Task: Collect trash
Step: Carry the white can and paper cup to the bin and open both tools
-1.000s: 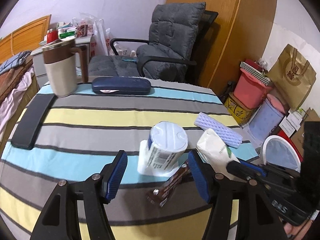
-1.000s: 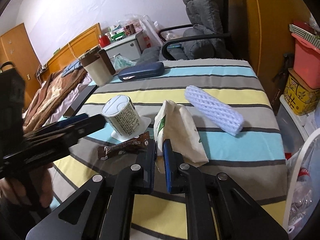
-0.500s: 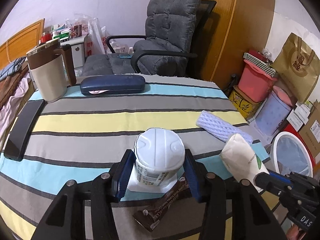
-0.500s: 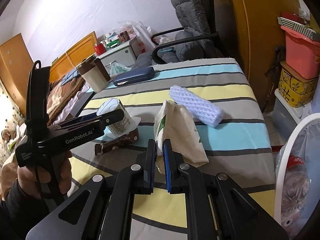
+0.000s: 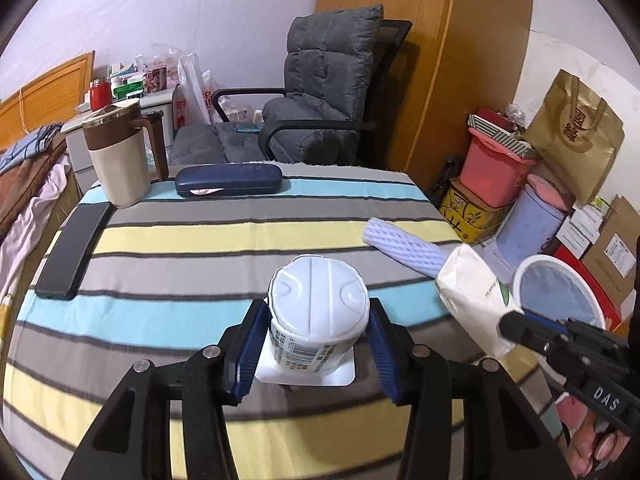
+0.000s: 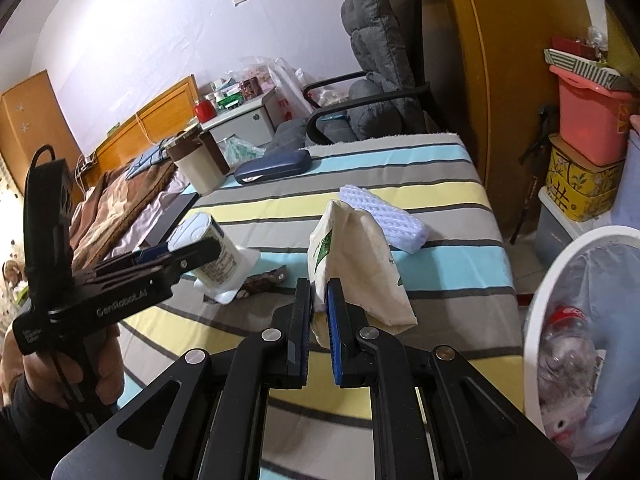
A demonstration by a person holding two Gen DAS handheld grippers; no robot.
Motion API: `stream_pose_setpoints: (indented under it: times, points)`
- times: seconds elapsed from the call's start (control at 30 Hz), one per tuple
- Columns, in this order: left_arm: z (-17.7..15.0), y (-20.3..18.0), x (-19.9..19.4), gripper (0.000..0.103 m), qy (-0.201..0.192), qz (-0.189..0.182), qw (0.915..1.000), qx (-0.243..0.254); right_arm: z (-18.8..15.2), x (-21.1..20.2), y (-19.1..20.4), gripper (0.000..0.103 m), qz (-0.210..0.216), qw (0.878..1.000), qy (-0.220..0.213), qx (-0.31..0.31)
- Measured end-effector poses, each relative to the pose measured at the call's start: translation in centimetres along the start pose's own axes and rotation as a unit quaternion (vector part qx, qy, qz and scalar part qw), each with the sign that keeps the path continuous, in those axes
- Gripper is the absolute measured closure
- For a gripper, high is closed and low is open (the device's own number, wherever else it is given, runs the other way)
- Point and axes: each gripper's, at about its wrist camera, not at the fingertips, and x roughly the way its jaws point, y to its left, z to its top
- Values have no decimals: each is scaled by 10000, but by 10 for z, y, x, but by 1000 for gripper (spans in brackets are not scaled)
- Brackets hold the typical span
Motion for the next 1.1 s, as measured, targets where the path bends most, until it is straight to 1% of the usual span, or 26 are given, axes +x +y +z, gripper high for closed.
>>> stream_pose_setpoints:
  times: [0.23,0.47,0.77,1.1]
  points:
    - [-15,-17,-27,53,-36,-75,10000,33,-7,-20,-1,92,-101,9999,-89,5]
    - [-25,-32,-45,53,-53,-228,9997,54,-13,-37,-4,92,-230,9996,-178,26]
    - [-31,-54,-49,53,-2,-388,9990,201,-19,-50,-10,92,-378,9989,-270,104]
    - [-26,-76,-44,53,24,-534,9979,354,-21,-60,-22,92,-516,9978,-362,203]
